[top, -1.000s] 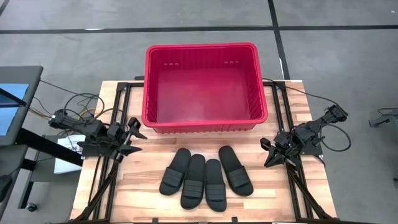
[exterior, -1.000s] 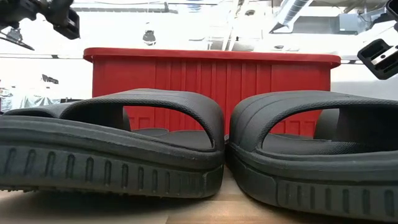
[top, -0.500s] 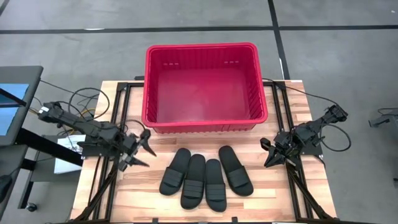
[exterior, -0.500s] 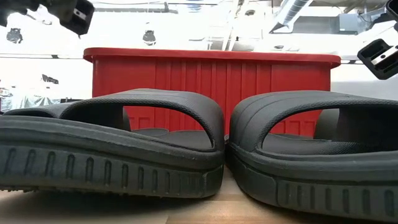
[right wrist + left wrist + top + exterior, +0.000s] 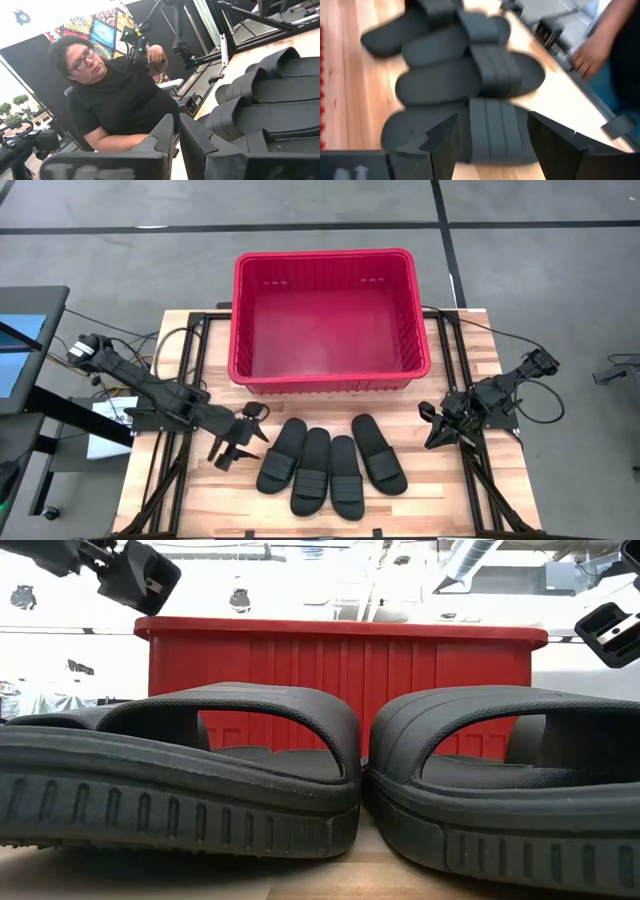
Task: Pick and place slides into bin
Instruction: Put the black slide into the red container
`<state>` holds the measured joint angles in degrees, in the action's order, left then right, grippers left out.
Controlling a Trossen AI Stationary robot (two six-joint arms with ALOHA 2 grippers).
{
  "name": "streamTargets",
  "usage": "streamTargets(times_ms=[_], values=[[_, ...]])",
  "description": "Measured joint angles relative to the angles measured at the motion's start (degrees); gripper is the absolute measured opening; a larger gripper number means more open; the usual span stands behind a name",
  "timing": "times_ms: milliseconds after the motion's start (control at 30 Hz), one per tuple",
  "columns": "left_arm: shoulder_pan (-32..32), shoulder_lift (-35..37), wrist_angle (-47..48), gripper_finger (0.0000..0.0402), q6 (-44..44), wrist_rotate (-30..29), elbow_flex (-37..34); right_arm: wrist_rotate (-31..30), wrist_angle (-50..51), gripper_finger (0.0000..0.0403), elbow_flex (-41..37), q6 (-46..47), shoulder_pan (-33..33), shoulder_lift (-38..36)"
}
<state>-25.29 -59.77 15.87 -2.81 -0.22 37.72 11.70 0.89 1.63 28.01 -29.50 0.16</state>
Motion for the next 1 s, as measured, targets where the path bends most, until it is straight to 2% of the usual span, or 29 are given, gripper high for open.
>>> streamTargets(times_ms=[133,367,700,867,1000], values=[[-0.96,-4.95,6.11,0.0219,-3.4,-0.77,3.99,0.01,0.01,0.0021,0.0,0.0,0.0,0.0],[-2.49,-12.1,10.4,0.0219,-11.01,-0.49,7.51,0.02,0.0,0.0021,0.0,0.0,-0.02,-0.02],[-5.77,-21.8,8.71,0.0219,-23.0,3.86,11.16,0.02,0.02,0.0021,0.02,0.0,-0.02,-0.01],[-9.11,-27.56,7.2,0.0219,-24.35,3.8,17.08,0.0,0.02,0.0021,0.0,0.0,-0.02,0.0],[-11.73,-32.42,10.4,0.0219,-22.89,1.7,23.74,0.02,0.0,0.0021,0.01,0.0,-0.02,0.0]])
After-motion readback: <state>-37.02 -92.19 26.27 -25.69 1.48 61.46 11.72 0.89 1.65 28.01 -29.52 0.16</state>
